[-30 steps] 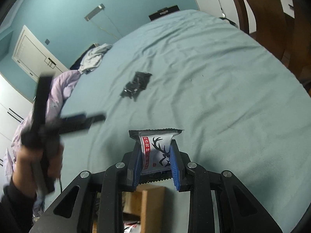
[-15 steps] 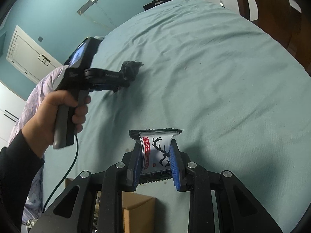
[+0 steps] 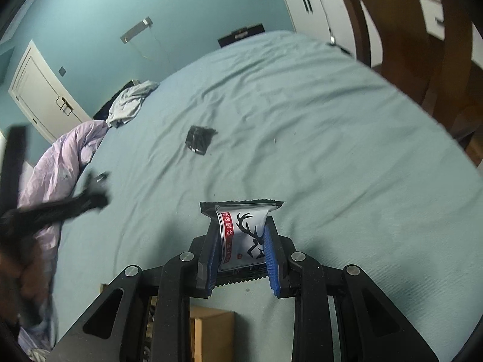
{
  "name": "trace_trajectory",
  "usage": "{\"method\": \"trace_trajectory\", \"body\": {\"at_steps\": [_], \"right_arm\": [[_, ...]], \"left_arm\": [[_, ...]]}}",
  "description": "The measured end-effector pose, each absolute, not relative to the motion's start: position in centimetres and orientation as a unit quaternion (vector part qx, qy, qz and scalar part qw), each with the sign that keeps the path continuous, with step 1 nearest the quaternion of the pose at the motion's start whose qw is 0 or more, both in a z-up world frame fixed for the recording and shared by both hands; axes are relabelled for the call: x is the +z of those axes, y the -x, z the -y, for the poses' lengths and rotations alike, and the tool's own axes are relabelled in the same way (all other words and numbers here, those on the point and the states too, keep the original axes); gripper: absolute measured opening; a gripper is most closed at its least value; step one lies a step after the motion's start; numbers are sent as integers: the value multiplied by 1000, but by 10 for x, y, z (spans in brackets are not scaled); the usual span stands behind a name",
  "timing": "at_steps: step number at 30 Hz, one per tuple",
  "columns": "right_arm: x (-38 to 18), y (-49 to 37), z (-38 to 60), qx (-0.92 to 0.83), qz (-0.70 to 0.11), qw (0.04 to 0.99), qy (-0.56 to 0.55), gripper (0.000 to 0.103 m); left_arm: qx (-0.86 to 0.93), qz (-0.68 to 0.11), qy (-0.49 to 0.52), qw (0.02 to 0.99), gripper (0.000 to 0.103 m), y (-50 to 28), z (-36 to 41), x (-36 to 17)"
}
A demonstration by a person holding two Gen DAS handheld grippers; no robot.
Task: Organize snacks
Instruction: 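Lower the black packet into the box and open the left gripper while the right gripper carries its packet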
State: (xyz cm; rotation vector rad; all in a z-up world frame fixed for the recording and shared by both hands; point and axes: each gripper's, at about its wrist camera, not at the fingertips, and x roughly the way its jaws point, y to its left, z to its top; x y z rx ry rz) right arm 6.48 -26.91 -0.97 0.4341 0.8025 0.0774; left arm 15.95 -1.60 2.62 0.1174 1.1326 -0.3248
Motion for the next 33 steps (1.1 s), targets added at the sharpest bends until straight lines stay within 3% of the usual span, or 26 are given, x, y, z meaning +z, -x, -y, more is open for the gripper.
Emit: {"method": "trace_trajectory", "body": {"at_steps": [6,12,28,29,32,33], "right_arm": [[15,-1,273,48,-361,914,-179,25],[21,58,267,116,-364,906,-183,25],[15,35,244,124,-400,889,-186,25],[15,35,244,123,-400,889,-187,25],[16,37,241,121,-401,889,-183,25],[15,36,239,121,-402,890,-179,25]], "left_arm": [[-206,-500,-40,840,33,-58,-14,61],[-231,-471,-24,851,33,-6,-24,45],[-210,-516,-37,830,34,-39,1,-8],[-207,-514,-44,831,37,-38,1,-8],[-195,-507,-37,839,66,-37,-4,-4],[-183,-497,-34,848,70,-37,-8,0]]}}
